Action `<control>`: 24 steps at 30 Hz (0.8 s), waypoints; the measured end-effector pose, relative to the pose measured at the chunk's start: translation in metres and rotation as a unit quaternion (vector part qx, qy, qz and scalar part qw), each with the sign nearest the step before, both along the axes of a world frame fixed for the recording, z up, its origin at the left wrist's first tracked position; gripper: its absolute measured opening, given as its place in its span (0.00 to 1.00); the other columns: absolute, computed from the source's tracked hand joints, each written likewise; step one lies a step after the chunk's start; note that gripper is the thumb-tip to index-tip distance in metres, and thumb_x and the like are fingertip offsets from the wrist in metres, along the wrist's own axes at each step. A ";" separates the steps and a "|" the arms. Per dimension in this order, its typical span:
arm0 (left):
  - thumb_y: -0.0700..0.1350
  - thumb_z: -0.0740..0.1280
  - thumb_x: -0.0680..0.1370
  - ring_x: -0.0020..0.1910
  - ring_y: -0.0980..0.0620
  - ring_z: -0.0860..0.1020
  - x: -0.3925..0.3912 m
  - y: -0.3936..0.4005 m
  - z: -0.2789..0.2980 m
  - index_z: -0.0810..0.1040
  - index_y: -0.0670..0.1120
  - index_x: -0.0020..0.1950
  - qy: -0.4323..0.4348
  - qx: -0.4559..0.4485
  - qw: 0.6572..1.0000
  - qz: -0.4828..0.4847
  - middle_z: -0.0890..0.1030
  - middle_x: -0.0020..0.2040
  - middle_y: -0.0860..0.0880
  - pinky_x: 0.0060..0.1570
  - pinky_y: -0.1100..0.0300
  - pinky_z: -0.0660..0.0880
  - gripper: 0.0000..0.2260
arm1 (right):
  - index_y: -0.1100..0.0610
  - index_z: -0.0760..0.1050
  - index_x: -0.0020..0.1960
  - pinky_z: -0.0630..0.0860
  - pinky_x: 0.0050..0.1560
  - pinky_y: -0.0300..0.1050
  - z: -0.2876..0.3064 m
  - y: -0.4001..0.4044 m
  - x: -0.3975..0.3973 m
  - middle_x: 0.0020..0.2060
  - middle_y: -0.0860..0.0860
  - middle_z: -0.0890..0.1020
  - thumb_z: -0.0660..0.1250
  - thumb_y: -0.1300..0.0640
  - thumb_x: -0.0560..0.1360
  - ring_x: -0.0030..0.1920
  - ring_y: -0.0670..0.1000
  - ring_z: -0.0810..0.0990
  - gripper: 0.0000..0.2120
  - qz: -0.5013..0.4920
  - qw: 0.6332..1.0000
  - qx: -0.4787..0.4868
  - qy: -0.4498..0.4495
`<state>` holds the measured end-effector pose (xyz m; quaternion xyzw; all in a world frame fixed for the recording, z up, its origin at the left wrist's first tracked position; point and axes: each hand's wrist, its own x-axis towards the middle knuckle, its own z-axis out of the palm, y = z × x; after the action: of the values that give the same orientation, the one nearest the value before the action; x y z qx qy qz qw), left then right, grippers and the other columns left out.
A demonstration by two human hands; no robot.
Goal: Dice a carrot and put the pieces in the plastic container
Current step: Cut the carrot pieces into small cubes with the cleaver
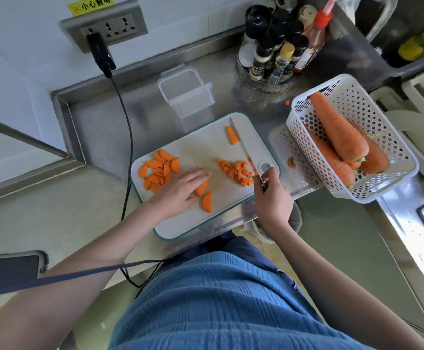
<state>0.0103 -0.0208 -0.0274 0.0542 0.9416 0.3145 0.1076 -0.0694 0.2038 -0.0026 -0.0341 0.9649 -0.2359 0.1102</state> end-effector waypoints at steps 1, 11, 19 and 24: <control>0.34 0.68 0.74 0.74 0.53 0.58 -0.005 -0.002 0.000 0.63 0.44 0.74 -0.026 0.000 1.000 -0.008 0.63 0.74 0.47 0.71 0.63 0.55 0.30 | 0.56 0.65 0.50 0.67 0.31 0.46 -0.001 -0.001 0.000 0.33 0.49 0.76 0.59 0.49 0.80 0.34 0.58 0.77 0.11 0.001 1.000 0.001 0.001; 0.40 0.74 0.70 0.64 0.47 0.70 -0.019 -0.001 -0.002 0.73 0.42 0.66 -0.048 -0.032 0.998 0.004 0.75 0.62 0.44 0.64 0.56 0.67 0.25 | 0.55 0.65 0.50 0.68 0.32 0.45 -0.003 0.001 0.001 0.34 0.50 0.77 0.59 0.49 0.80 0.34 0.58 0.77 0.10 -0.001 1.000 0.007 -0.003; 0.45 0.76 0.68 0.61 0.49 0.72 0.007 0.023 0.000 0.75 0.45 0.65 -0.044 0.027 0.995 0.082 0.76 0.61 0.47 0.62 0.61 0.66 0.26 | 0.56 0.65 0.50 0.70 0.32 0.47 -0.003 -0.002 0.003 0.35 0.52 0.78 0.59 0.49 0.81 0.34 0.58 0.77 0.10 0.013 1.000 0.008 -0.012; 0.44 0.77 0.68 0.60 0.49 0.73 0.013 0.027 -0.003 0.75 0.44 0.63 -0.046 0.039 0.994 0.094 0.76 0.60 0.47 0.60 0.60 0.68 0.26 | 0.56 0.66 0.50 0.71 0.34 0.48 -0.004 -0.004 0.003 0.36 0.52 0.78 0.58 0.48 0.80 0.35 0.58 0.77 0.11 0.017 1.000 0.007 -0.010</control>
<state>0.0231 0.0063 -0.0309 -0.0450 0.9237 0.3615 0.1187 -0.0663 0.1995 -0.0062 -0.0471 0.9648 -0.2273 0.1239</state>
